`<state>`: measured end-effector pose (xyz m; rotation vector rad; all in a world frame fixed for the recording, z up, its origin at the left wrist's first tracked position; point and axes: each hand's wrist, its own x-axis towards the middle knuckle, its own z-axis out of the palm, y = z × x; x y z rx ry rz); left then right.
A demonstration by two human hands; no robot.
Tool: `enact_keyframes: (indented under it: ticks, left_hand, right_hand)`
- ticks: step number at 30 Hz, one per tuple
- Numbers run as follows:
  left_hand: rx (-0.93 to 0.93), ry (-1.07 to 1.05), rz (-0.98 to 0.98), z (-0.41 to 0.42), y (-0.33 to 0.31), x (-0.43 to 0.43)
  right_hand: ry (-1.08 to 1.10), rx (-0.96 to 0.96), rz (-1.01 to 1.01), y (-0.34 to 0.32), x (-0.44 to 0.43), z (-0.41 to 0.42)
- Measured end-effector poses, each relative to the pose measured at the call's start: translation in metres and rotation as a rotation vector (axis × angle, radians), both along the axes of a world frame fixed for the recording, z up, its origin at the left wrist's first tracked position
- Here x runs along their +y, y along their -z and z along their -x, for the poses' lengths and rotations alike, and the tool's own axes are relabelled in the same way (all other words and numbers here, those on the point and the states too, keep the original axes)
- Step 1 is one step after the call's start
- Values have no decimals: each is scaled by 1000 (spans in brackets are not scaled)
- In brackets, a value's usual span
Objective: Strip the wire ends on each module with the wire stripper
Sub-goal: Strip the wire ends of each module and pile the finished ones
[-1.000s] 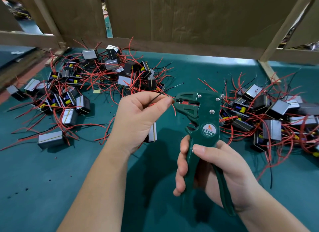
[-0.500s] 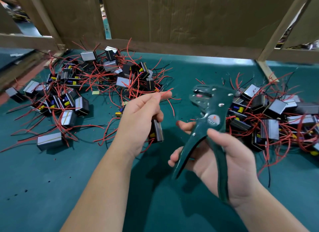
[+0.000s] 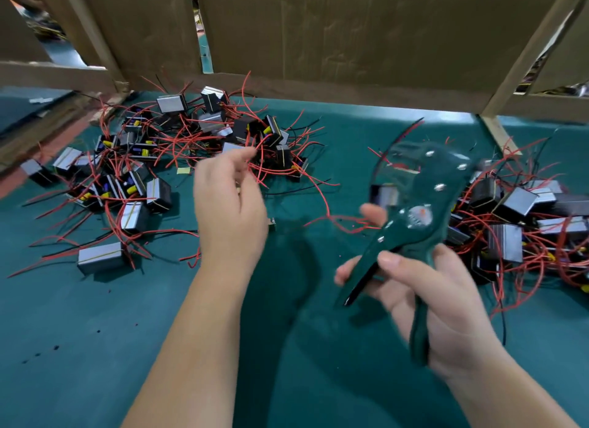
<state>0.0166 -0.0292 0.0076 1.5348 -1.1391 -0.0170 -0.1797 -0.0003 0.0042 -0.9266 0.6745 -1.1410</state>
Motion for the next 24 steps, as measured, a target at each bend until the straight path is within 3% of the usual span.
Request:
enact_keyframes:
  ticks: [2, 5, 7, 9, 15, 20, 24]
  left_hand:
    - [2, -195, -68, -10, 1, 0]
    - [54, -376, -404, -23, 5, -2]
    - [22, -345, -662, -27, 9, -2]
    - [-28, -284, -781, -28, 15, -5]
    - [33, -160, -570, -31, 20, -8]
    - [147, -14, -231, -27, 11, -8]
    - [82, 24, -161, -25, 12, -8]
  right_hand:
    - [193, 142, 67, -3, -7, 7]
    - [364, 261, 97, -5, -16, 16]
    - [403, 274, 105, -5, -20, 21]
    - [412, 281, 126, -5, -21, 24]
    - [364, 220, 145, -5, -17, 22]
    - [285, 149, 212, -5, -14, 23]
    - [225, 185, 296, -6, -10, 22]
